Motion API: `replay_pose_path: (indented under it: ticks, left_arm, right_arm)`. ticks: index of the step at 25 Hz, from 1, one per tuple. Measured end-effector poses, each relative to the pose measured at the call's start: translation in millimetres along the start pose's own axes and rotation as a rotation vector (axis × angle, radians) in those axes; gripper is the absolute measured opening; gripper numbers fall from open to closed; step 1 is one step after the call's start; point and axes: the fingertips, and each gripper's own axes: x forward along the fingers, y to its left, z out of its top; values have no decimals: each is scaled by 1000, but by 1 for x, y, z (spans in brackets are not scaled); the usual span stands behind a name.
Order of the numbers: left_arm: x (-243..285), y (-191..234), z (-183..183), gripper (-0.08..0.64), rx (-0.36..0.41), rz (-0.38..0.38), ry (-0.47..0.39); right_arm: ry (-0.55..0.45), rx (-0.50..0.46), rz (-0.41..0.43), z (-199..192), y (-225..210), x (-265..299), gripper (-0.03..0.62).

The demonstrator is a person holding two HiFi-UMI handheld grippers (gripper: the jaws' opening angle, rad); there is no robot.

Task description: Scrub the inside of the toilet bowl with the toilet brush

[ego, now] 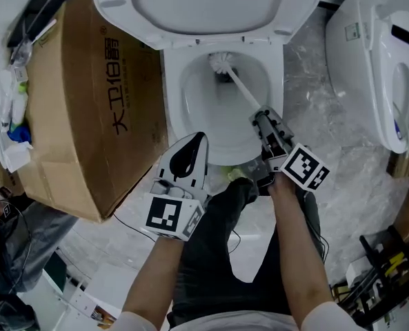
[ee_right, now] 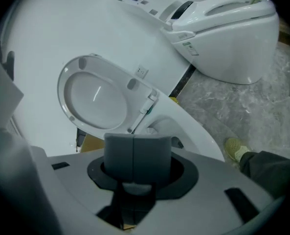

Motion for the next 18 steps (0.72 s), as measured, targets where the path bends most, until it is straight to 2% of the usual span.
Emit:
replay_pose_path:
  ticks: [6,11,18]
  left_arm:
    - [-6,6,2,6,-21,25,-6]
    - [-17,13,4,6,-40,68,-17]
    - [-31,15,5,6,-64,106,-37]
  right_arm:
    - [171,-193,57,-8,13,22,158]
    - [334,-428,90,-8,26,32,158]
    - [464,-750,97,-11,40,35,158]
